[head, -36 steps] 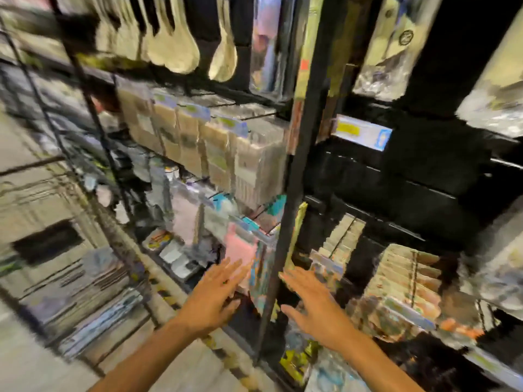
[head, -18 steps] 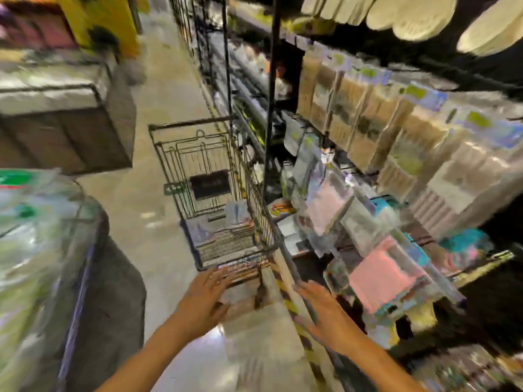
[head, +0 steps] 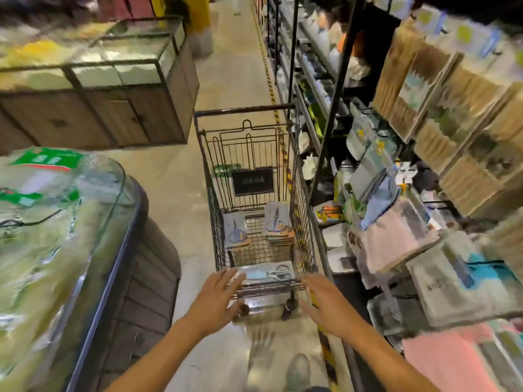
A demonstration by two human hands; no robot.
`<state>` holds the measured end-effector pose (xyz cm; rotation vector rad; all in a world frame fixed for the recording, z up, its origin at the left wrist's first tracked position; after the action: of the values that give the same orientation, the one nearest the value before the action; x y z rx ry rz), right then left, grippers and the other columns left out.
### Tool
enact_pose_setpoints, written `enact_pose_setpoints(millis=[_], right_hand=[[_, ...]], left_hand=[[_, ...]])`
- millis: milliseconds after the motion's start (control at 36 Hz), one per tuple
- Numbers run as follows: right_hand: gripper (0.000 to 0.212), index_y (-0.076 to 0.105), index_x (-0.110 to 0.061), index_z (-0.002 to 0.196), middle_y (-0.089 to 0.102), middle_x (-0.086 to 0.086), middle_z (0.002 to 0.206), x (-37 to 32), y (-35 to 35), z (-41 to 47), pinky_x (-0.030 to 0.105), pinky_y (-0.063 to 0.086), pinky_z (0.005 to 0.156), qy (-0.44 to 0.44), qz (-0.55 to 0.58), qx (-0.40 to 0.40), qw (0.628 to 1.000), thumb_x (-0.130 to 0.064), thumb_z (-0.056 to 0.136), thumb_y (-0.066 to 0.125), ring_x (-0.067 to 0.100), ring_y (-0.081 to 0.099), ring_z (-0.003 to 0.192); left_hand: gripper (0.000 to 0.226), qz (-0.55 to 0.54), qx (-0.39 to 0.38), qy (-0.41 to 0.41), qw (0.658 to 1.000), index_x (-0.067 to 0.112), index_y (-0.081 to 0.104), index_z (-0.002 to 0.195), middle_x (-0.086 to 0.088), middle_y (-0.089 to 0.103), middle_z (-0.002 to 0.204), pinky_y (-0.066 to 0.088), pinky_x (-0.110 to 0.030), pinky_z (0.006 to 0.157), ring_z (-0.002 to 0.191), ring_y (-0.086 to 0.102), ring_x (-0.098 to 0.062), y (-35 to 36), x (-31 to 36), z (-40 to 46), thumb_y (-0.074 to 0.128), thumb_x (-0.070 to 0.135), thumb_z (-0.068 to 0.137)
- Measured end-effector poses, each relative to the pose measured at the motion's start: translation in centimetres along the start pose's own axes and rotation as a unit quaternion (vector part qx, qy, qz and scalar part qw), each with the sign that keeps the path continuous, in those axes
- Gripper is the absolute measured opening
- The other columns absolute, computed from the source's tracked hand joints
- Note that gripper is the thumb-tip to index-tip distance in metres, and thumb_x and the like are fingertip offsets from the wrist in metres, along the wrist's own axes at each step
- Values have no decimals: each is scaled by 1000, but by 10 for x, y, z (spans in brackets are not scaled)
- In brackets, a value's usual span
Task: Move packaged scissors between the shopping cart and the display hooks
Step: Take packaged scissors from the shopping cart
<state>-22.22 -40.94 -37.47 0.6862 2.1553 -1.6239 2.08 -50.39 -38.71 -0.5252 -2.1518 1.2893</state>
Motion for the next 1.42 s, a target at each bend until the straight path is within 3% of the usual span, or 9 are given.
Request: enact_pose_setpoints(millis=[83,167,361,528,639,806,1167,1278,1417], right_hand=[[60,38,-25,152,39,-4,155,16,-7,33,27,22,120,4,-1,-23,1000,-37,98,60,16,31,146],[57,43,-28,148,45,-3,150,31,-5,62,35,31,119,5,12,-37,999,-39,96,61,18,38,141],[57,32,-29,154,32,-6,159,42,12,123,28,18,120,20,-8,-105,994,-41,102,52,18,25,149],[60,35,-24,154,44,1,152,53,23,168,30,34,114,58,-4,-136,989,-37,100,58,19,40,140],[60,37,-19,153,47,4,149,66,38,192,31,32,113,64,-30,-150,986,-37,100,58,23,41,139],[56,38,-18,151,44,5,151,83,59,223,32,28,115,76,-57,-185,978,-40,101,52,23,37,142],[53,45,-19,145,54,3,136,147,159,302,34,44,102,82,-51,-257,961,-30,96,60,25,51,128],[46,52,-19,138,54,-2,131,165,187,329,31,49,98,103,-43,-249,962,-14,93,64,21,55,122],[68,44,-9,144,47,11,143,174,228,350,45,43,109,50,-60,-226,971,-17,83,75,28,42,131]], left_hand=[[88,-15,-22,-40,999,24,39,156,-8,41,160,28,-53,119,146,39,-38,5,-8,25,1,75,95],[85,-48,-30,-59,997,25,27,160,-6,26,167,14,-47,125,154,22,-36,3,-7,45,7,73,93],[76,-81,-47,-93,991,18,42,154,-15,44,157,34,-57,115,142,43,-45,26,-27,84,22,66,98],[87,-116,-90,-110,983,23,31,159,-8,26,166,10,-52,125,155,17,-38,54,-47,128,10,66,87],[80,-151,-107,-129,974,19,45,153,-12,39,160,21,-55,121,150,29,-42,70,-65,155,18,62,92],[70,-169,-136,-151,964,24,17,163,-5,9,171,0,-45,126,158,1,-30,90,-82,185,21,55,99],[71,-149,-154,-153,965,17,53,147,-14,48,154,37,-53,114,143,43,-40,182,-117,247,25,53,93],[66,-152,-167,-145,963,24,17,161,-5,1,171,6,-51,125,157,2,-35,207,-122,260,37,46,102],[75,-153,-210,-179,949,30,-6,161,-1,-14,170,-3,-48,128,157,-14,-28,232,-129,265,43,40,104]])
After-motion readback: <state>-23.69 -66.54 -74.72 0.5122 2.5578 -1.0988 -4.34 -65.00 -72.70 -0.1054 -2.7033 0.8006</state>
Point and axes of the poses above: each hand's wrist, its own z-axis towards the middle knuckle, its own y-axis out of the palm, x = y × z, the point moved 8 cm from there along z, towards the middle knuckle
